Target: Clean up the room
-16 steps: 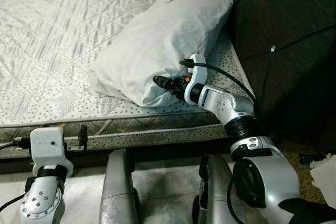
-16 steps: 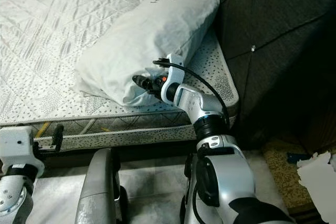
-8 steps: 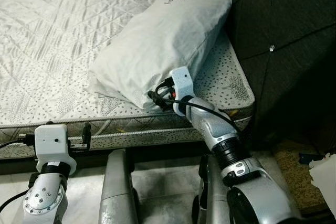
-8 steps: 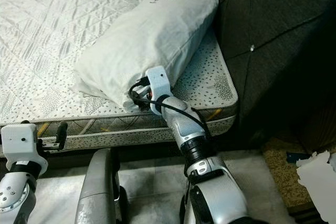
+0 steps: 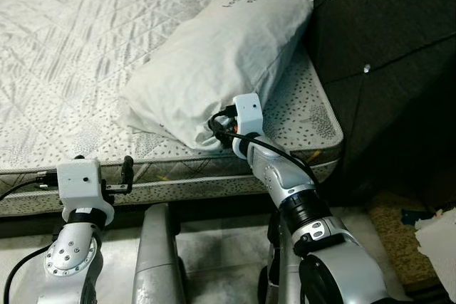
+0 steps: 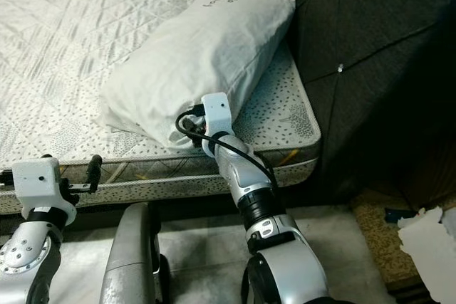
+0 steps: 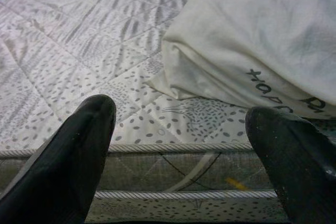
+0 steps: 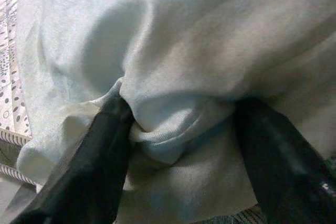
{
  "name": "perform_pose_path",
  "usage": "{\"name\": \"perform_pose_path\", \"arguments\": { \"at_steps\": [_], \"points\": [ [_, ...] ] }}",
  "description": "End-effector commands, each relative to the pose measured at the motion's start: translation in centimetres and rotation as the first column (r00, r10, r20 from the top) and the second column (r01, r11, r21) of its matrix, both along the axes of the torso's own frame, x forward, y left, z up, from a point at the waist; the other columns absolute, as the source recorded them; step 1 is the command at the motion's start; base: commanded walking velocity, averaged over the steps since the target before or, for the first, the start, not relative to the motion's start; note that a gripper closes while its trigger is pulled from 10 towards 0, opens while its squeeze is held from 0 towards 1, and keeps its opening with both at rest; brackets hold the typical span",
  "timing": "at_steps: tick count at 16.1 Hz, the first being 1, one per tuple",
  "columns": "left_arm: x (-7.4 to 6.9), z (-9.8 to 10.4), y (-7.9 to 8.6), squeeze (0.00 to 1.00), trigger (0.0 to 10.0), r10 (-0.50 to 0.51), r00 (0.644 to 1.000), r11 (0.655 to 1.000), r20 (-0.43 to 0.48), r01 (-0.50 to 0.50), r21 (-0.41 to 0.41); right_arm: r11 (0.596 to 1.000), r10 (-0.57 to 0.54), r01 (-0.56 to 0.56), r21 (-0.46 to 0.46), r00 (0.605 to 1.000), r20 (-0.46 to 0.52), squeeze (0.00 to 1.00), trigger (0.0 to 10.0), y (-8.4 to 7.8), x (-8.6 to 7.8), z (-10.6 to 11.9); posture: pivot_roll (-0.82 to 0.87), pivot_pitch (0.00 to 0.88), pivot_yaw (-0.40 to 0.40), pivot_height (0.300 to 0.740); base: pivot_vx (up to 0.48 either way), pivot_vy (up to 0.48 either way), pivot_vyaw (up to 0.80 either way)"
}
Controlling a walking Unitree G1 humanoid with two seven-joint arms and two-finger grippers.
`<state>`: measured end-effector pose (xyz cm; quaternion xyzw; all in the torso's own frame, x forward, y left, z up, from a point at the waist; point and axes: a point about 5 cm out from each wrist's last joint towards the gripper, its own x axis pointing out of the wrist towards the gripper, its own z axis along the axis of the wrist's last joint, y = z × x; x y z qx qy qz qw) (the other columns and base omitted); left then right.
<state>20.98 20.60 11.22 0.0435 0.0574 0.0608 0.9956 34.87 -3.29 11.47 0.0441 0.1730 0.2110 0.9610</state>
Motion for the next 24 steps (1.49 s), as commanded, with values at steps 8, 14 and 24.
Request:
{"name": "perform_pose_path", "arguments": {
  "at_steps": [8,14,24],
  "points": [
    [0.9,-0.6,-0.8,0.00,10.0,0.017,1.000,0.999,0.002,-0.017,-0.028,0.998,-0.045,0.048,0.038,0.995,-0.093,0.00,0.0,1.3,0.0,-1.3,0.05,0.035,-0.021,0.549,0.000,0.000,0.00],
    [0.8,-0.7,-1.1,0.00,10.0,0.031,1.000,0.999,0.005,-0.030,-0.044,0.994,-0.086,0.094,0.057,0.989,-0.122,0.00,0.0,1.1,0.4,-1.8,0.05,0.033,-0.037,0.549,0.000,0.000,0.00],
    [2.4,-0.5,-1.5,0.00,10.0,0.010,1.000,0.999,0.024,-0.009,-0.044,0.951,-0.305,0.305,0.037,0.952,-0.025,0.00,0.0,-7.0,4.4,1.5,0.01,0.005,-0.010,0.549,0.000,0.000,0.00]
  ]
}}
